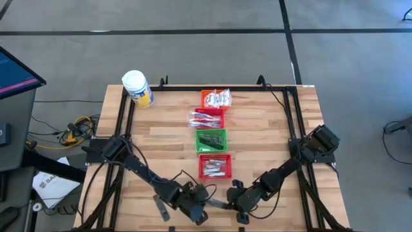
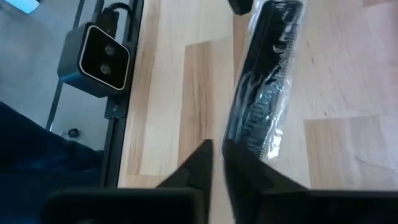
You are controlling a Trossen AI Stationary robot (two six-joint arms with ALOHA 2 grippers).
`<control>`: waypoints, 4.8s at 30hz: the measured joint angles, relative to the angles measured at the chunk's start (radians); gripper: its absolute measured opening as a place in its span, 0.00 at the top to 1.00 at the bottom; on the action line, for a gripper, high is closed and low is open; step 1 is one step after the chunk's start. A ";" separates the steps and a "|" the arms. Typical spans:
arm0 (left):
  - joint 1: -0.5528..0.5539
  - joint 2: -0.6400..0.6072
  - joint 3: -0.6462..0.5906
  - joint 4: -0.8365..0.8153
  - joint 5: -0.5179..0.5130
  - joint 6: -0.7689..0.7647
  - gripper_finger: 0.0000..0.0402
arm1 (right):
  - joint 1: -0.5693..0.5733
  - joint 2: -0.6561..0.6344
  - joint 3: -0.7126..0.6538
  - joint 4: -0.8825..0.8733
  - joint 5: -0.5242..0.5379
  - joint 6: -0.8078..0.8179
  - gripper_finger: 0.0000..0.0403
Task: Pick & Place Travel size toiletries
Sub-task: Put the black comb into the green basket
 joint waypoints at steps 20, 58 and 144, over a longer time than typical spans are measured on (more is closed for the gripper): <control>-0.014 0.053 0.002 0.034 -0.042 -0.085 1.00 | 0.095 0.000 0.009 0.071 0.333 0.045 0.44; -0.011 0.100 0.002 0.110 -0.028 -0.151 1.00 | 0.020 0.080 -0.001 0.131 0.026 0.385 0.30; 0.232 -0.473 0.000 -0.262 -0.528 0.182 1.00 | -0.701 -0.367 0.364 -0.997 -0.291 -0.678 1.00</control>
